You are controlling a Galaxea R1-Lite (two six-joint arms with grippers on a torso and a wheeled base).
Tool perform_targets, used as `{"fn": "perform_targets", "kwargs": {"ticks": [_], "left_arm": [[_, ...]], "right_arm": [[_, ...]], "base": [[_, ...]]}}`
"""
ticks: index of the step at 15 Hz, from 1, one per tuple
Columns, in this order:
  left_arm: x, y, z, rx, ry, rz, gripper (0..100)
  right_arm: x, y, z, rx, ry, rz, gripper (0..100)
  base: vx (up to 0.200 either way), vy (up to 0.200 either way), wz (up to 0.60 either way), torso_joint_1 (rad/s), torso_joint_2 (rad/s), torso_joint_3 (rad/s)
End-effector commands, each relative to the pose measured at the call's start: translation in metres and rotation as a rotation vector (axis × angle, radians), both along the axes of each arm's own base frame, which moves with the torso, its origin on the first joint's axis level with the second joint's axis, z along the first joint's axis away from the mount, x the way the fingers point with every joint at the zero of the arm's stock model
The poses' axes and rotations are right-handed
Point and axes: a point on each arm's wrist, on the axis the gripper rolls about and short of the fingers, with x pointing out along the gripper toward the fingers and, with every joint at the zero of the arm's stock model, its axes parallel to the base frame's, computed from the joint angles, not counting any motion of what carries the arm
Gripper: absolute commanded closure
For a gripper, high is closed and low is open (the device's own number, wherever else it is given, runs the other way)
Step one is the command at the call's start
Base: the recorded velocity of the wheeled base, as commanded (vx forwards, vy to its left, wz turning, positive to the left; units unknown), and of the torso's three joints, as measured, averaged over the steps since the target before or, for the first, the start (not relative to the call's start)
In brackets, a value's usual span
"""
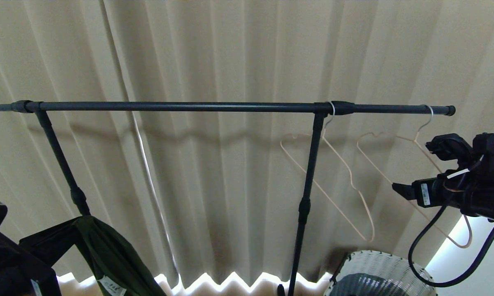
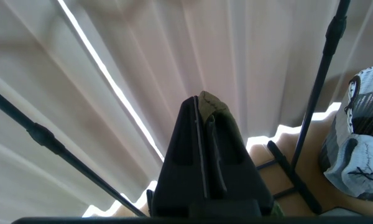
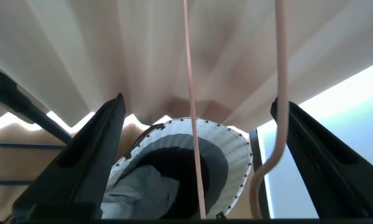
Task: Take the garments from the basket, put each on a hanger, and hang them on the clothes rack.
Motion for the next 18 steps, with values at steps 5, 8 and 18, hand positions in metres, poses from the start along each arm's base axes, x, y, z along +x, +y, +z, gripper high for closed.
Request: {"fn": "perform_targets", "kwargs": {"ticks": [5,8,18], "left_arm": [[0.000,0.000,0.000,0.001,-0.001,0.000,100],[0.000,0.000,0.000,0.003,-0.001,0.000,100],[-0.001,0.000,0.000,0.002,-0.003,0.000,100]], "right_arm": [[-0.008,-0.008,0.005,0.003,-0.020,-0.033,0],[-0.012,-0.010,0.004,0.017,-0.015,-0.020,100],[-0.018,-0.013,0.012,0.018,-0.056,-0.035,100]], "base": [[0.000,0.000,0.00,0.000,0.00,0.000],[0.000,0.000,0.00,0.000,0.00,0.000],[0.000,0.000,0.00,0.000,0.00,0.000]]}}
